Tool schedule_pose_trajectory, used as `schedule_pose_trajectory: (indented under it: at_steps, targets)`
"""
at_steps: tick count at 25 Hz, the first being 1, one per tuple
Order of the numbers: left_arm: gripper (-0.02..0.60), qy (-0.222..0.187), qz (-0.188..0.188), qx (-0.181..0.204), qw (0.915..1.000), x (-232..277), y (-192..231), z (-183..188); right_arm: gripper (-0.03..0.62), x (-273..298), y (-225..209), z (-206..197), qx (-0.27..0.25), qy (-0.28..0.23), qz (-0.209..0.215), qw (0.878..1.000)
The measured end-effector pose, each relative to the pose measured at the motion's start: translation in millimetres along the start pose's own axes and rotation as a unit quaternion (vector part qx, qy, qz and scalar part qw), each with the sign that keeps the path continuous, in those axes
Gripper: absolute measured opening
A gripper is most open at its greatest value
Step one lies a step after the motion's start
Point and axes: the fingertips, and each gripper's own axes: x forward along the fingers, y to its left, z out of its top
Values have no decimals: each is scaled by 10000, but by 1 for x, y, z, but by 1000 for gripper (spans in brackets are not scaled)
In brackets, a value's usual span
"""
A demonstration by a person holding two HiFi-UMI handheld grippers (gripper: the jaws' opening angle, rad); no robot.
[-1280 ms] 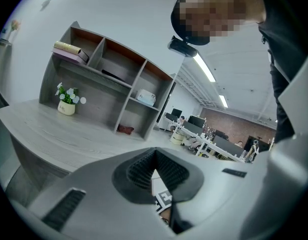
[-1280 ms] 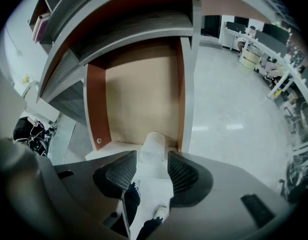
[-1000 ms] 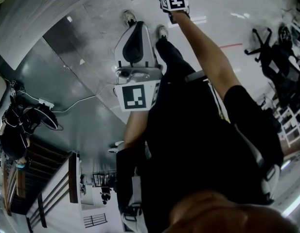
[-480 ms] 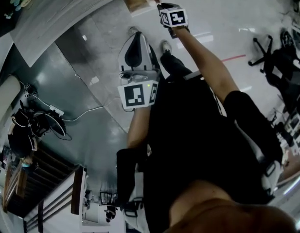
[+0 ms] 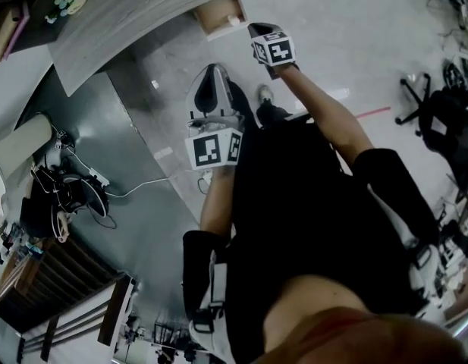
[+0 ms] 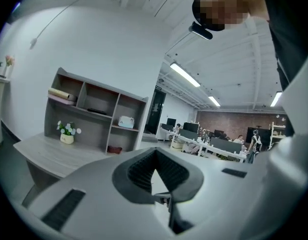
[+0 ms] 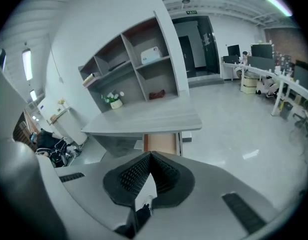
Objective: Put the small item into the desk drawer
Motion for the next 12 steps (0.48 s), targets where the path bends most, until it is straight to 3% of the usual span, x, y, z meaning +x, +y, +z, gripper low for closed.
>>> schedule_pose_trajectory:
  at_steps: [9, 12]
  targets:
    - [-2, -281, 179, 234, 9992, -49, -21, 28, 0, -98, 51, 29, -121, -955, 773, 9924]
    - [-2, -336, 177, 308, 9988, -61, -19, 37, 0, -129, 62, 34, -113, -1233, 860, 9886]
